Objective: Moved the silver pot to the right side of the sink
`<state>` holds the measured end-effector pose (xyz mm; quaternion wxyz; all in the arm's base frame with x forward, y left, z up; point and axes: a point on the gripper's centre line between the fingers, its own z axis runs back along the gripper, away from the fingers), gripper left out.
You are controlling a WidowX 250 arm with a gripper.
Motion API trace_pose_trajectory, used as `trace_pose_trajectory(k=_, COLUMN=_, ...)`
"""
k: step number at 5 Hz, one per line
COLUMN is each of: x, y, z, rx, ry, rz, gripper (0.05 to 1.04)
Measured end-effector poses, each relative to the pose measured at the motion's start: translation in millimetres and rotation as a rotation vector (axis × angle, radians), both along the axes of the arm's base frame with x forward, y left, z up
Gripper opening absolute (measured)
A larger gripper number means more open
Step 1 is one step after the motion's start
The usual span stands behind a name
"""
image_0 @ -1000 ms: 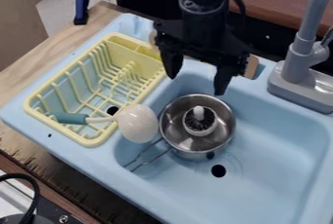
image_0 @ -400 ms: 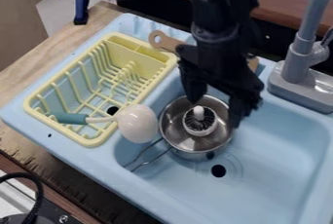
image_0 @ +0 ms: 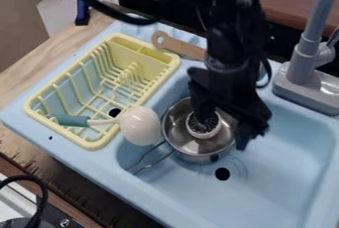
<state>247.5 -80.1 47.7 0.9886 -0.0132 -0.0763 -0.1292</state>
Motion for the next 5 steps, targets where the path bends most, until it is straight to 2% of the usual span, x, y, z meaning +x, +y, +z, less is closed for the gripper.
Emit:
trace_pose_trajectory(k=2, x=-2, y=1, z=-13.2, rx=-0.01, ry=-0.031, rz=-0.024, gripper=0.997)
trace_pose_trajectory(k=3, x=-3, y=6, z=-19.8, rx=-0.002, ry=-0.03, rz=-0.013, gripper=0.997)
trace_pose_trajectory(k=4, x=-4, y=9, z=-27.0, rx=0.011, ry=-0.013, rz=-0.017, gripper=0.997)
trace_pose_trajectory(k=5, x=-5, y=11, z=-35.1, rx=0.019, ry=0.012, rz=-0.018, gripper=0.952)
